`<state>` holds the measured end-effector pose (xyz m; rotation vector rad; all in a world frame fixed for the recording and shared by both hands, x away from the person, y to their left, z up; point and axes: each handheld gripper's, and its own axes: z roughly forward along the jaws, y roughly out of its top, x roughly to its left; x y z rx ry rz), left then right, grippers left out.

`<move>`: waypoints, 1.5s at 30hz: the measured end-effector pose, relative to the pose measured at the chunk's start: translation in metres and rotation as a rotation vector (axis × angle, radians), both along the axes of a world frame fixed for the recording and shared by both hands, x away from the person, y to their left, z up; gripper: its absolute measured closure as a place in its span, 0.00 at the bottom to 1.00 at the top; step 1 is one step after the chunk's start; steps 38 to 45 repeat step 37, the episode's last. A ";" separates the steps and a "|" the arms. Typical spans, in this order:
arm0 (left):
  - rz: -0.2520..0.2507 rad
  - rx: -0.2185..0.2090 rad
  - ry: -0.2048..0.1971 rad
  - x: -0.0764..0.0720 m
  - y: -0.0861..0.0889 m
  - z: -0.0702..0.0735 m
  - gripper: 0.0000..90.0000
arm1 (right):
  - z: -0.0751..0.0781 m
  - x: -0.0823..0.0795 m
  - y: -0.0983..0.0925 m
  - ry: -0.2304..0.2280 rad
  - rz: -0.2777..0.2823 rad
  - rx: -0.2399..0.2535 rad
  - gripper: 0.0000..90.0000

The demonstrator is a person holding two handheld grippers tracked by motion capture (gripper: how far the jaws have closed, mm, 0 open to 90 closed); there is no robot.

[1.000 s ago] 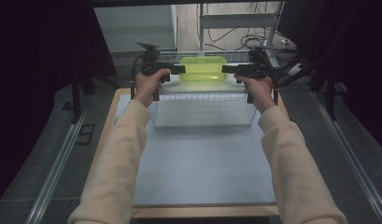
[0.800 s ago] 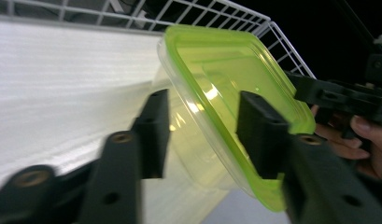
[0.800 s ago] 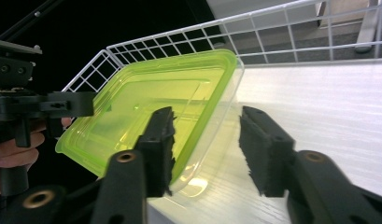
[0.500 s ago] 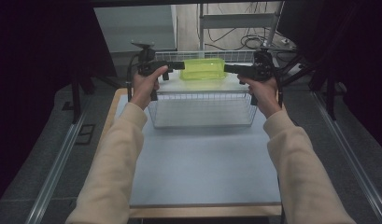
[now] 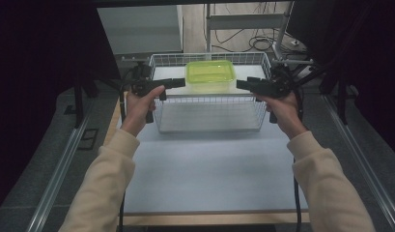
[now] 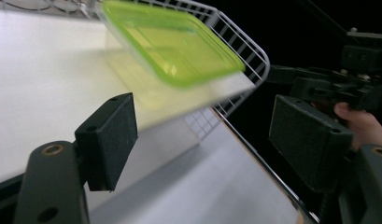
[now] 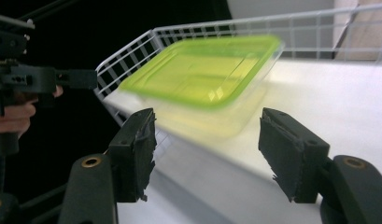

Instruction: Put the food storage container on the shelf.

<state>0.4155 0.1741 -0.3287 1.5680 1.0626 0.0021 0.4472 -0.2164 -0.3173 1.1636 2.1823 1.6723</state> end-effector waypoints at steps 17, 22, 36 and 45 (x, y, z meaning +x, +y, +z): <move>-0.067 0.086 -0.051 -0.109 -0.003 -0.085 0.26 | -0.079 -0.099 -0.022 -0.049 0.137 -0.072 0.31; -0.078 0.099 -0.028 -0.126 -0.007 -0.114 0.26 | -0.114 -0.113 -0.033 -0.016 0.136 -0.078 0.31; -0.072 0.131 0.016 -0.130 -0.007 -0.134 0.26 | -0.136 -0.117 -0.037 -0.029 0.117 -0.127 0.28; -0.069 0.134 0.017 -0.131 -0.006 -0.136 0.26 | -0.138 -0.118 -0.037 -0.029 0.111 -0.131 0.27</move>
